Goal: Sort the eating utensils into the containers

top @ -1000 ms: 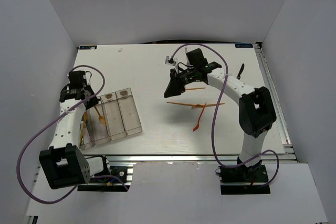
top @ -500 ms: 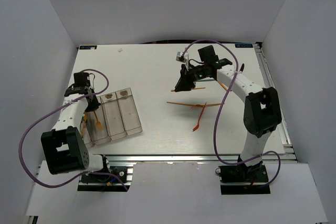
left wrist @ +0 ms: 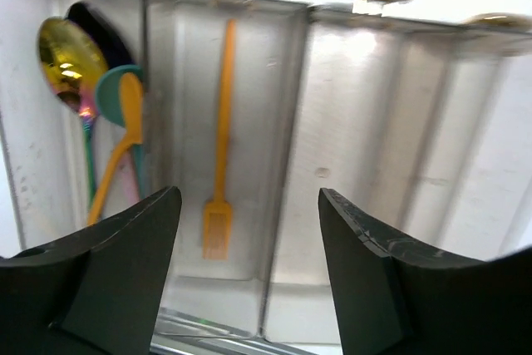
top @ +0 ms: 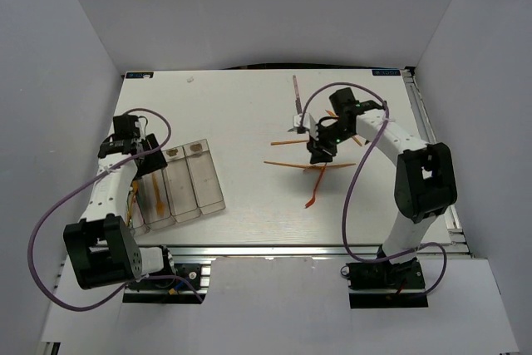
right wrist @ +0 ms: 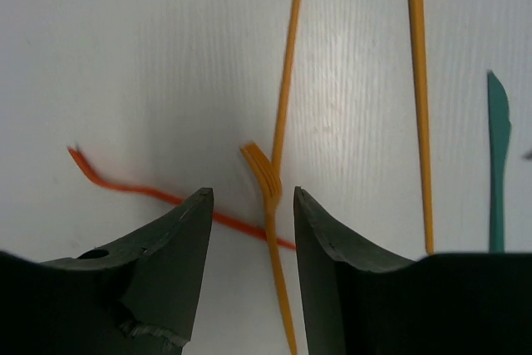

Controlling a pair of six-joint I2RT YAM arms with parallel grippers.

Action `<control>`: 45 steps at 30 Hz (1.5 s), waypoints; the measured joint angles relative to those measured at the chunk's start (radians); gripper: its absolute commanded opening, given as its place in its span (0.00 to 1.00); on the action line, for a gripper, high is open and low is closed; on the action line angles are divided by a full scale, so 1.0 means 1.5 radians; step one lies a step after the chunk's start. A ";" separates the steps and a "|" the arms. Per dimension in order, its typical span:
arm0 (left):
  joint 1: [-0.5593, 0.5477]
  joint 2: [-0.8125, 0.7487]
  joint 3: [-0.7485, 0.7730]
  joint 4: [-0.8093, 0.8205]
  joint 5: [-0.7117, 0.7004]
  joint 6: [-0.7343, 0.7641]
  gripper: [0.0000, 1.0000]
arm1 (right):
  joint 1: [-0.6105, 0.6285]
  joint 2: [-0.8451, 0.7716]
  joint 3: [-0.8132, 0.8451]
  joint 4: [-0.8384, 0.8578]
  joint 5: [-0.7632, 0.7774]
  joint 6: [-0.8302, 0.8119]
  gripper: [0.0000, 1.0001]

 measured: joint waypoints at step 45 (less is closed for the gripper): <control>-0.198 -0.151 -0.082 0.322 0.497 -0.359 0.79 | -0.126 0.029 -0.159 0.110 0.096 -0.215 0.06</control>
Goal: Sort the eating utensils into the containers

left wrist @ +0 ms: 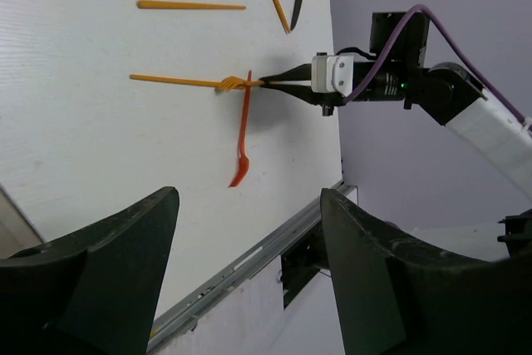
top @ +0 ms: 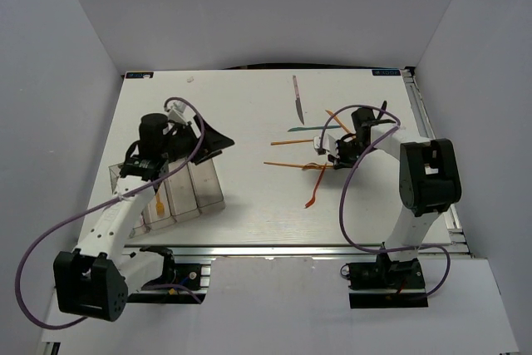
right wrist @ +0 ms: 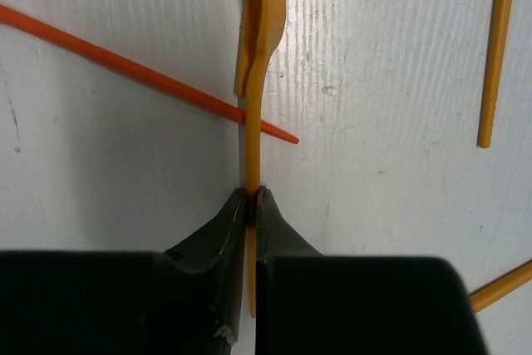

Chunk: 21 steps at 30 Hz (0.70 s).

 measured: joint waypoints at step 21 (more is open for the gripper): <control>-0.266 0.283 0.085 0.173 -0.120 -0.063 0.82 | 0.053 -0.001 0.200 -0.092 -0.240 0.528 0.00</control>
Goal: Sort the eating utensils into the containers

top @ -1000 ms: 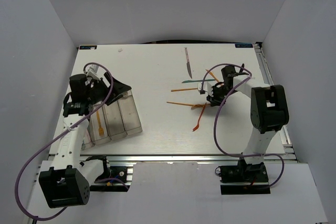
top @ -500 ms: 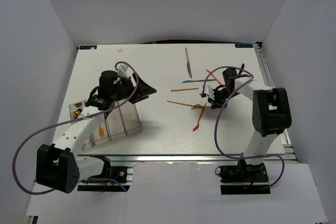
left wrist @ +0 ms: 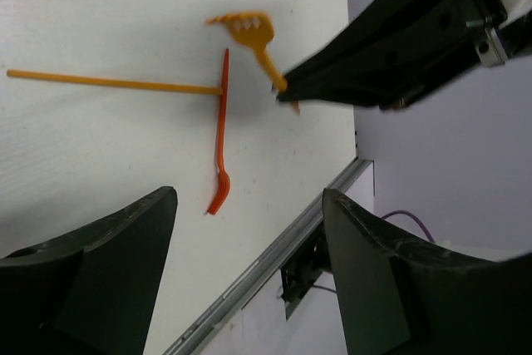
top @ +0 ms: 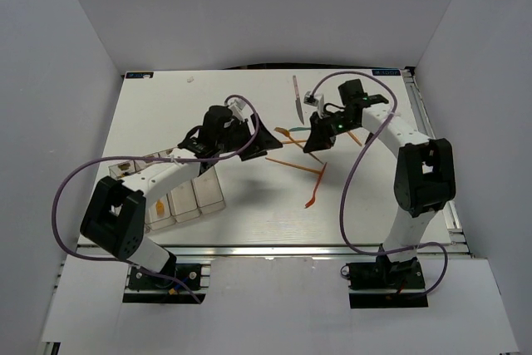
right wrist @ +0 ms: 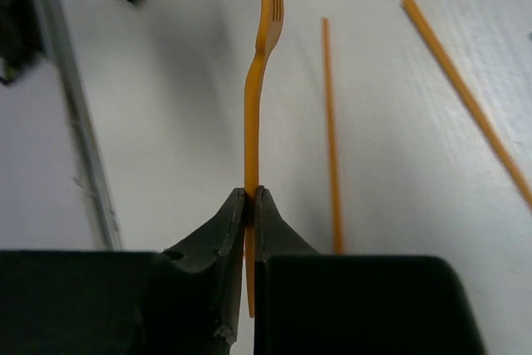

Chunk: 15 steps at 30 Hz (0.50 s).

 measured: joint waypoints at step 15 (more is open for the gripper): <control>-0.027 0.036 0.058 0.002 -0.105 -0.025 0.68 | 0.095 0.008 -0.018 0.243 -0.068 0.532 0.00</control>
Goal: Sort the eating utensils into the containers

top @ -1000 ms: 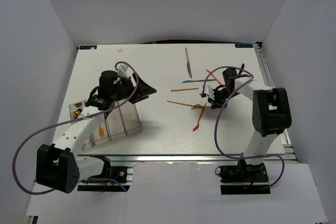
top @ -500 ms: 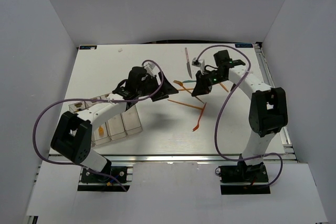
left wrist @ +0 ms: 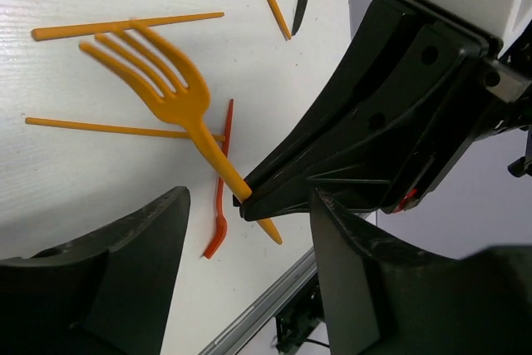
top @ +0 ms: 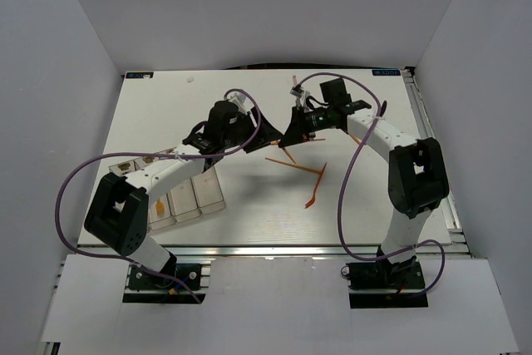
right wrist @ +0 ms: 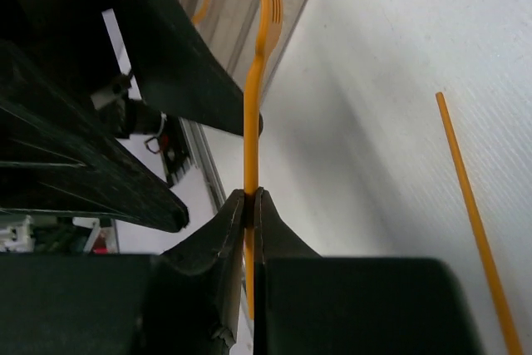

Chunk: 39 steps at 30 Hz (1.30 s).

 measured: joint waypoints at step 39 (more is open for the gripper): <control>-0.007 -0.026 -0.016 -0.017 -0.092 -0.043 0.26 | 0.027 -0.027 -0.054 0.146 -0.046 0.150 0.00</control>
